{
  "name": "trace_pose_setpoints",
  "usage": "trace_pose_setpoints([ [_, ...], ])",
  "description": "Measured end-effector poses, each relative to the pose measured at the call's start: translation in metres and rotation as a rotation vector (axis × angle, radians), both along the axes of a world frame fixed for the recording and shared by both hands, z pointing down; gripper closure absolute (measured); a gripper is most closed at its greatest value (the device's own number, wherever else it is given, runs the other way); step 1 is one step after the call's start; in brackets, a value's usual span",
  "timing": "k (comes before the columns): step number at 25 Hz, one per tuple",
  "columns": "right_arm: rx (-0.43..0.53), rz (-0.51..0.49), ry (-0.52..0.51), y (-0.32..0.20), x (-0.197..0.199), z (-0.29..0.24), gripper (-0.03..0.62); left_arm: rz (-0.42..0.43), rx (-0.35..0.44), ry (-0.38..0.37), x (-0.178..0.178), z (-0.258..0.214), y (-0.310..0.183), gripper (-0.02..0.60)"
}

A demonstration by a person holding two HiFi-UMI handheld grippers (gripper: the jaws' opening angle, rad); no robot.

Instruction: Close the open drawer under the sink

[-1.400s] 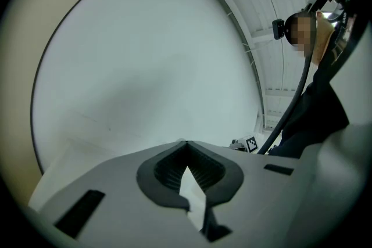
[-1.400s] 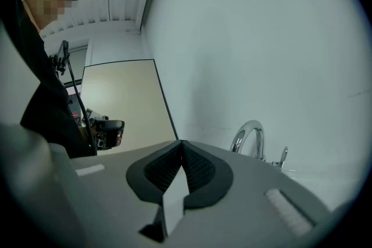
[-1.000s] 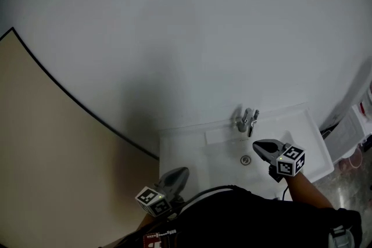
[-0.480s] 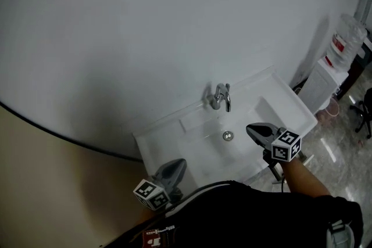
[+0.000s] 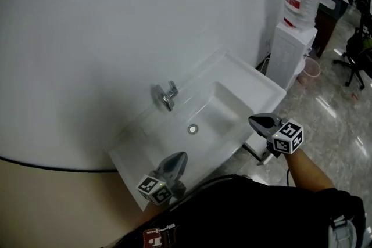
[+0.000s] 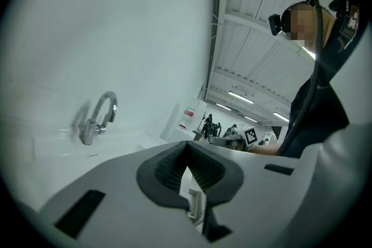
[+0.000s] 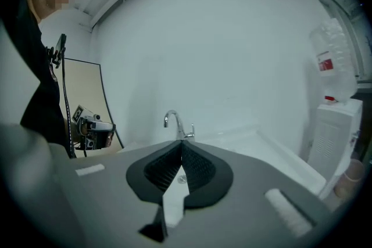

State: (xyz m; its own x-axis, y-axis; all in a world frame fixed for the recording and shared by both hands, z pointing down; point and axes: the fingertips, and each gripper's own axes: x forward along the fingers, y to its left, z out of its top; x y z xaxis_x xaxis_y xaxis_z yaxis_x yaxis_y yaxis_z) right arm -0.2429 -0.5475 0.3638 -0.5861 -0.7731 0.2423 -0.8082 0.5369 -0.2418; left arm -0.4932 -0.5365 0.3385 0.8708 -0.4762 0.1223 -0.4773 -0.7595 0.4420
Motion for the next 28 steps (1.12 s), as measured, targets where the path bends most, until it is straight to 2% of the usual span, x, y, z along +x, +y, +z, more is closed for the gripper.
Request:
trace_pose_setpoints([
  [3, -0.01, 0.049, -0.004, 0.021, 0.063, 0.02, 0.592, 0.063, -0.012, -0.025, 0.069, 0.017, 0.007, 0.581],
  [6, -0.037, 0.102, -0.004, 0.046, 0.117, 0.043, 0.592, 0.111, -0.061, -0.025, 0.132, 0.034, 0.017, 0.581],
  [12, -0.048, 0.231, 0.007, 0.084, 0.193, 0.078, 0.592, 0.294, -0.096, -0.103, 0.224, 0.073, 0.048, 0.581],
  [20, -0.096, 0.38, -0.003, 0.132, 0.237, 0.145, 0.592, 0.516, -0.136, -0.212, 0.299, 0.129, 0.09, 0.581],
  [28, -0.164, 0.403, 0.033, 0.17, 0.257, 0.232, 0.589, 0.652, -0.199, -0.301, 0.345, 0.193, 0.129, 0.581],
])
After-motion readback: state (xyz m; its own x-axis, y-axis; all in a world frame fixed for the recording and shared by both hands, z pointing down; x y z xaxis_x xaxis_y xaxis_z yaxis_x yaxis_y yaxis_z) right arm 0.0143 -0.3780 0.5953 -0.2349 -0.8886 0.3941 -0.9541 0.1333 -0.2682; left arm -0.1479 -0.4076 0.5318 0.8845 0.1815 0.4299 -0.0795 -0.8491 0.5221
